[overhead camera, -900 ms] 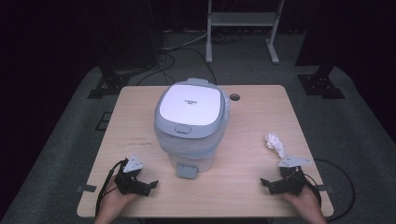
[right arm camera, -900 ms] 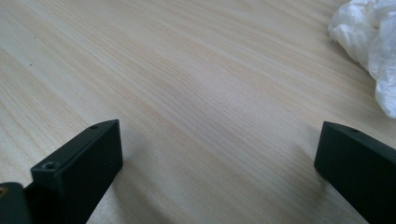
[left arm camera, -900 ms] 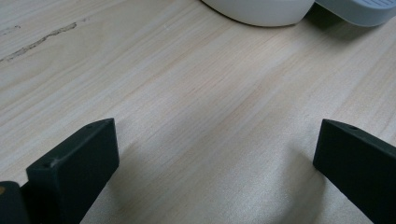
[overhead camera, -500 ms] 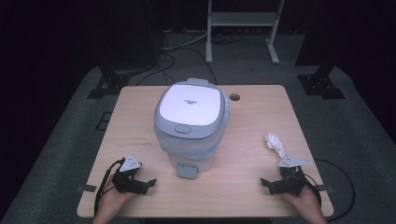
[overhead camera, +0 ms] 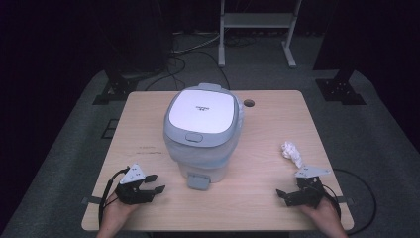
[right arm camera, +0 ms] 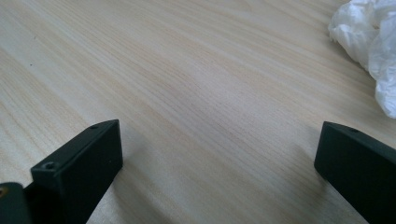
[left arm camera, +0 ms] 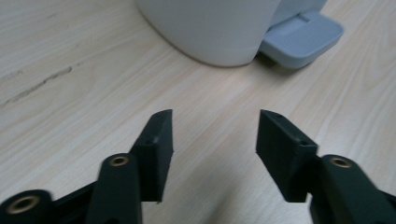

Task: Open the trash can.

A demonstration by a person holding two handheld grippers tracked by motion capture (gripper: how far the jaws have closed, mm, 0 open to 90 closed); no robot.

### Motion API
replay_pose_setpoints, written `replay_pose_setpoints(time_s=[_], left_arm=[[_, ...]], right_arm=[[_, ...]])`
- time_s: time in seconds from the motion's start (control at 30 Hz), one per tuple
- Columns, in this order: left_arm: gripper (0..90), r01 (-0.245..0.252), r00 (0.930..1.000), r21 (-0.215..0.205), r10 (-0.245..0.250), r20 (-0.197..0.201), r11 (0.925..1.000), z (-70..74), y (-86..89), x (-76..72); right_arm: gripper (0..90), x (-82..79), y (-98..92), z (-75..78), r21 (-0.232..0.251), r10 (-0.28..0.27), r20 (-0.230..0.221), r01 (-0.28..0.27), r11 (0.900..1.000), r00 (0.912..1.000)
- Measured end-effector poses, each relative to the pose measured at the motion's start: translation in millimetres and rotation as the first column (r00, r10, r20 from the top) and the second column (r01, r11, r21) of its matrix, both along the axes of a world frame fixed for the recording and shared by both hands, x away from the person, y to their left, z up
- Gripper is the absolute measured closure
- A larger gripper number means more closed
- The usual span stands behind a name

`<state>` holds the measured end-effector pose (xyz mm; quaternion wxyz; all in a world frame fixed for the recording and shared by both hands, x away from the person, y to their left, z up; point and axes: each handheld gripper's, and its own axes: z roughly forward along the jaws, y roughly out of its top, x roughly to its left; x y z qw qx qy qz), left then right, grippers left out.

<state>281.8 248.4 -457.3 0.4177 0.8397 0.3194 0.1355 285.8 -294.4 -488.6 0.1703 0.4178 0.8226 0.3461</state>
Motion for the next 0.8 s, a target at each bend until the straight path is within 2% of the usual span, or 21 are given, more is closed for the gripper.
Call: replay_pose_setpoints(time_s=[0.2, 0.33, 0.47, 0.67, 0.8], left_arm=[[60.1, 0.020, 0.9998, -0.016, -0.020, 0.009, 0.9997, 7.9, -1.2, -3.7], [66.1, 0.025, 0.9997, -0.033, -0.025, -0.001, 0.9991, 11.5, -1.6, -4.8], [74.7, 0.032, 0.9995, -0.047, -0.032, 0.001, 0.9984, 16.7, -1.8, -6.8], [88.9, 0.046, 0.9987, -0.084, -0.048, -0.017, 0.9954, 27.4, -2.3, -9.5], [90.0, 0.062, 0.9978, -0.110, -0.065, -0.017, 0.9920, 33.5, -2.2, -10.6]], right_arm=[[0.0, 0.0, 0.0, 0.0, 0.000, 0.000, 0.000, 0.000, 1.000, 1.0000], [0.0, 0.0, 0.1, 0.0, 0.001, -0.001, 0.000, 0.001, 1.000, 1.0000], [0.0, 0.0, 0.1, 0.0, 0.001, -0.001, 0.000, 0.001, 1.000, 1.0000], [0.0, 0.0, 0.1, 0.0, 0.001, -0.001, 0.000, 0.001, 1.000, 1.0000], [0.0, 0.0, 0.1, 0.0, 0.001, -0.001, 0.000, 0.001, 1.000, 1.0000]])
